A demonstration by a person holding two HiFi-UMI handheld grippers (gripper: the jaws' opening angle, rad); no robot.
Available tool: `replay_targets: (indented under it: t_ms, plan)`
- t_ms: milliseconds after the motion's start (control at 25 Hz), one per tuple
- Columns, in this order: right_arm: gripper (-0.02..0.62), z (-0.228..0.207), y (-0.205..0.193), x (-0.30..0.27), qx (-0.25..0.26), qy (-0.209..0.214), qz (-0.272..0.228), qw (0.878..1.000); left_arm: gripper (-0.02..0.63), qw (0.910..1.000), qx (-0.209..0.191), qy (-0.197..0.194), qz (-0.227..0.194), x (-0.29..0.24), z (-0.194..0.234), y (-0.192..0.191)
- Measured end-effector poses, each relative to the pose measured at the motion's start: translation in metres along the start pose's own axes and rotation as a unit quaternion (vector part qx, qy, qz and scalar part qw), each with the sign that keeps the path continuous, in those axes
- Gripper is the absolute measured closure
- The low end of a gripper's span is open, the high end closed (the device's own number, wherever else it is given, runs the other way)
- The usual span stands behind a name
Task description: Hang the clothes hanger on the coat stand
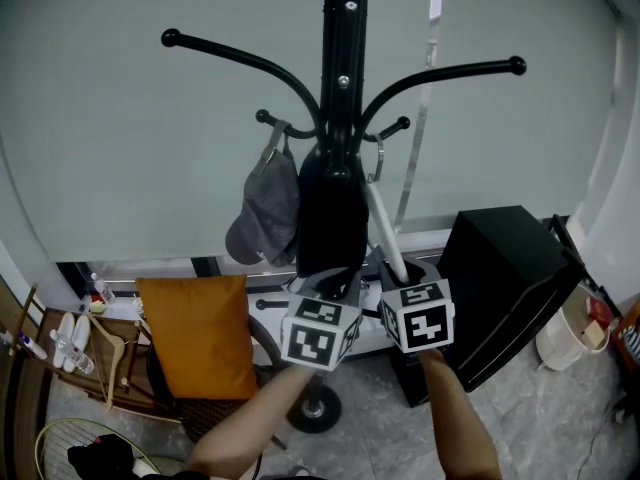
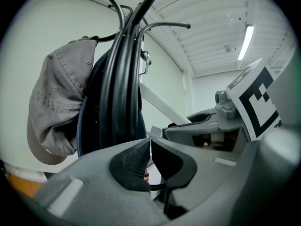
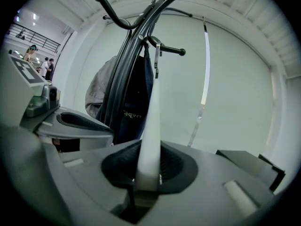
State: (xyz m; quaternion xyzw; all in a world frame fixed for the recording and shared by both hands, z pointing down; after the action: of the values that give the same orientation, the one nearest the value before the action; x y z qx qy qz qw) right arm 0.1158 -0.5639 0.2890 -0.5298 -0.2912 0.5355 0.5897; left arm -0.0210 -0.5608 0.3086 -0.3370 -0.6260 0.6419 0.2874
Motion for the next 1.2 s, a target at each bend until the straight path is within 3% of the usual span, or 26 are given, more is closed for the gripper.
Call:
replay_targets:
  t_ms: [1200]
  plan:
    - [0.467, -0.004, -0.021, 0.043, -0.027, 0.033, -0.043, 0.998, 0.594, 0.9997, -0.013, 0.019, 0.013, 0.014, -0.041, -0.005]
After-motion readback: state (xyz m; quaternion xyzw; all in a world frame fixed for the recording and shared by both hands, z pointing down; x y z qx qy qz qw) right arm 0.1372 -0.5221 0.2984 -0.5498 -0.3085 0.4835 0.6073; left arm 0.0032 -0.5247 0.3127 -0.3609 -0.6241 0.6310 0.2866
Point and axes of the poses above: the fingertips, and each gripper's own axes: x backward along the fingers, z to its left, y out of its top, the point moved 9 cm from there along x, backward along the fingers, and after that the axes turned 3 degrees about -z, right-handed, at the moved point
